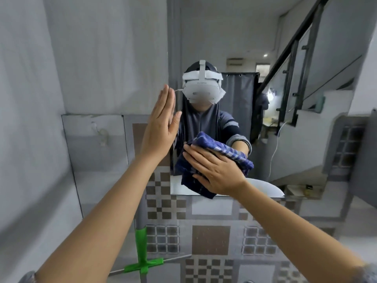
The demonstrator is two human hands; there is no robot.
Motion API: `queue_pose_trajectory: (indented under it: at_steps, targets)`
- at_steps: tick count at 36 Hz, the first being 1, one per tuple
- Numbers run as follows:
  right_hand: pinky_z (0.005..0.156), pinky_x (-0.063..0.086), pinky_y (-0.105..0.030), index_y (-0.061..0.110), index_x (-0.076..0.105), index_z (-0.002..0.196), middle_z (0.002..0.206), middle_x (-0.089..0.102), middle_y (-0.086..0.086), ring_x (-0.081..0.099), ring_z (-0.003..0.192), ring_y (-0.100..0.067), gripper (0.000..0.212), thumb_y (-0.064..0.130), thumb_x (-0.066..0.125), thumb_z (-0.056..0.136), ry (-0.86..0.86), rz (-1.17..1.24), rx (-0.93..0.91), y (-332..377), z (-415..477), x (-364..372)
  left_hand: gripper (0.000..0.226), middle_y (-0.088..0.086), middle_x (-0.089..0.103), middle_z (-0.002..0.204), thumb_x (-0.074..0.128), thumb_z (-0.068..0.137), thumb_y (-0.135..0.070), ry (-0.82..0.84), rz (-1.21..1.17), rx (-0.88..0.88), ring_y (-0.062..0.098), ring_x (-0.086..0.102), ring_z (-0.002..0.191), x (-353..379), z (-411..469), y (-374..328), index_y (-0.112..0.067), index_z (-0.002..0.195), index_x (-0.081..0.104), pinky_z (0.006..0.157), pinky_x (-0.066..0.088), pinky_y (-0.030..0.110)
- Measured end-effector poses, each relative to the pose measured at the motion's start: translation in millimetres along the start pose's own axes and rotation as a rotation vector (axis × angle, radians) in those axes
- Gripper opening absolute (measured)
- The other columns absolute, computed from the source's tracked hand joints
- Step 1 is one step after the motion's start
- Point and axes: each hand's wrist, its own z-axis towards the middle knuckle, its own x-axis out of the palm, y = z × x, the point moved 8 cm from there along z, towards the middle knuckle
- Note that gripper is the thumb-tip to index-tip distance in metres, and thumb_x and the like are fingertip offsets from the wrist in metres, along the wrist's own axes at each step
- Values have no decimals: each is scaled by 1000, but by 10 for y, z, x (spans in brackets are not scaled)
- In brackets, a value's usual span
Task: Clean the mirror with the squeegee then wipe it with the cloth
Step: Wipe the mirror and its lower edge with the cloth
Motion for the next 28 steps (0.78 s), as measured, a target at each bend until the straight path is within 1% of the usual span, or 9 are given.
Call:
queue_pose_trajectory:
  at_steps: [3,7,11,14,17,19,22,25,28]
  targets:
    - [113,28,-34,13,31,145,153,28,-1,25,141,-14,55,38,38,97,40,-25,-52,-235,-229,-60,52,17,15,153,37,99,-19,-25,-23,-37,16,9,142,30,-36,-27,0,144,20,116,17,29]
    - [114,26,-34,13,31,145,152,28,-3,25,141,-16,56,38,42,95,6,-93,86,-733,-568,-273,50,12,18,153,29,100,-25,-53,-54,-104,18,14,142,88,-40,2,-2,144,21,115,13,21]
    - [118,16,-34,12,28,146,153,25,-5,21,142,-18,58,34,43,94,-69,-79,473,-1253,-1090,-394,50,10,10,155,29,101,-21,-77,-72,-101,22,13,143,152,-60,-6,-3,145,15,115,22,30]
    - [119,2,-31,11,18,148,155,15,-3,9,145,-18,61,36,32,94,-119,18,812,-1439,-1520,-331,48,3,11,152,29,100,-17,-112,-69,-153,19,15,142,149,-63,5,-2,144,17,113,14,18]
    - [117,-5,-27,13,11,149,157,9,-3,2,145,-15,62,39,27,94,-234,112,1193,-1435,-1902,-223,48,10,10,154,30,101,-13,-116,-36,-150,18,12,142,142,-75,-32,-2,145,15,111,14,12]
    - [117,-3,-29,13,10,149,158,9,-5,5,145,-18,62,40,23,95,-329,157,1413,-1344,-2071,-154,47,18,13,153,32,100,-8,-116,-32,-148,7,17,140,122,-78,-68,1,144,16,106,17,4]
    - [117,5,-35,7,16,148,156,16,-11,12,144,-24,60,36,25,96,-488,212,1640,-1194,-2166,-90,47,30,14,149,34,97,3,-98,-74,-109,-33,20,114,102,-73,-177,11,140,16,88,22,-9]
    - [116,13,-41,-2,26,144,151,26,-19,21,141,-33,59,33,27,96,-622,256,1833,-1045,-2162,-19,47,33,12,147,34,96,7,-56,-122,-92,-42,19,95,97,-87,-265,15,138,15,79,22,-13]
    - [114,15,-44,-6,28,141,149,28,-23,23,140,-36,62,35,25,95,-646,283,1916,-859,-2013,47,48,31,12,148,35,97,4,-38,-115,-92,-43,18,93,69,-92,-263,13,139,14,79,21,-13]
